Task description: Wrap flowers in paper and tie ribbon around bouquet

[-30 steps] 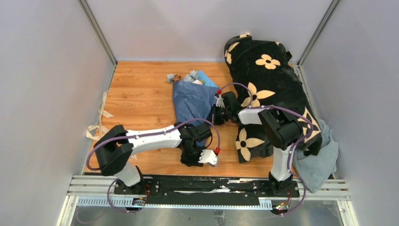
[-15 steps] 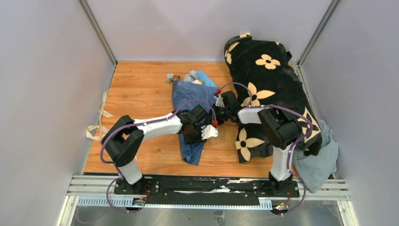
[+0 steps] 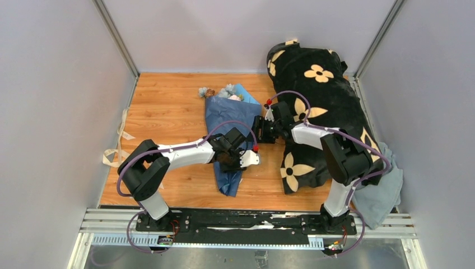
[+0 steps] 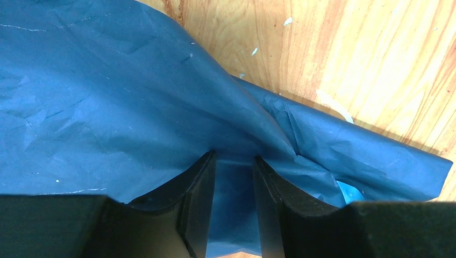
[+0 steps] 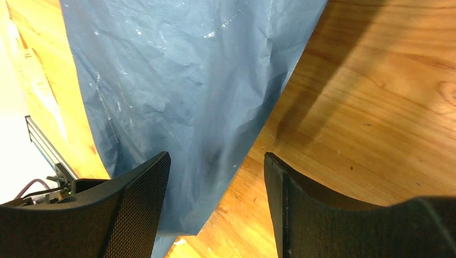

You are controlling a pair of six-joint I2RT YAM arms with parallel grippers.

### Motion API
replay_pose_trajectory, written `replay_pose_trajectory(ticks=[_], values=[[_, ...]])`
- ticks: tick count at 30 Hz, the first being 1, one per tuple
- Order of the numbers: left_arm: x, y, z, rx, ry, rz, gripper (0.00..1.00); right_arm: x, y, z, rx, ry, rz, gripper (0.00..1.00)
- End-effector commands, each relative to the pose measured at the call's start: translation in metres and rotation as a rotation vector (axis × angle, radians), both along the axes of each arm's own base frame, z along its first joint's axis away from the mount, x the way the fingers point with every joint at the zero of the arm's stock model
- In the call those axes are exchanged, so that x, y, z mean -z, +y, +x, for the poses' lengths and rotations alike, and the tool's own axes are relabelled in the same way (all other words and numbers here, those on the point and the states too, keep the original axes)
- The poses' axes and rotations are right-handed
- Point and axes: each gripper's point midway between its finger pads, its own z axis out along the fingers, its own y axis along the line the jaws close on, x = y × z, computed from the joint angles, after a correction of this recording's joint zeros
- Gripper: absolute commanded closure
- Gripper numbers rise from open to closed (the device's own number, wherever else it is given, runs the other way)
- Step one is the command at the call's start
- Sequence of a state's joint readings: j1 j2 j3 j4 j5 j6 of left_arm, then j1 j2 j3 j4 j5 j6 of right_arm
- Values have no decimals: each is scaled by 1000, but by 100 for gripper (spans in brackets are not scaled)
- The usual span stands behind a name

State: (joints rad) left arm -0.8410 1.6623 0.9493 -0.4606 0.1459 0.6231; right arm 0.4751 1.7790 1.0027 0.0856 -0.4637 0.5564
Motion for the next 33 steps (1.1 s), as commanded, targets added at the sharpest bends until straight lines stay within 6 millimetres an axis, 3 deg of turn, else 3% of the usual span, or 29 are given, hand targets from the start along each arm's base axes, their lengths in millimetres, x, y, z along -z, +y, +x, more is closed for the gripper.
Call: replay_pose_trajectory(ticks=[1,4,7,12,15,18,21,24,27,29,31,33], values=[[23,20,-22,22,77,79,58,25,0,-3,-8,88,-31,31],[23,19,-22,26,83,78,58,41,-3,5,36,119,-56,30],[22,17,-24,36,94,69,58,52,8,7,13,145,-11,30],[23,16,-25,54,99,72,58,56,28,2,-36,167,134,32],[23,14,-24,59,103,73,58,52,34,0,-61,160,180,53],[15,11,-22,69,109,71,56,49,38,1,-74,156,218,97],[-11,7,-15,67,113,42,42,44,37,4,-66,148,248,100],[-63,11,7,-24,104,-46,25,42,32,6,-62,145,239,100],[-109,59,46,-272,49,-91,17,41,28,4,-80,137,213,100],[-130,113,66,-473,-33,-69,16,39,27,3,-90,136,202,100],[-133,172,72,-635,-91,-14,15,35,27,3,-107,132,198,100],[-121,229,58,-739,-87,56,15,33,29,3,-128,135,190,100]])
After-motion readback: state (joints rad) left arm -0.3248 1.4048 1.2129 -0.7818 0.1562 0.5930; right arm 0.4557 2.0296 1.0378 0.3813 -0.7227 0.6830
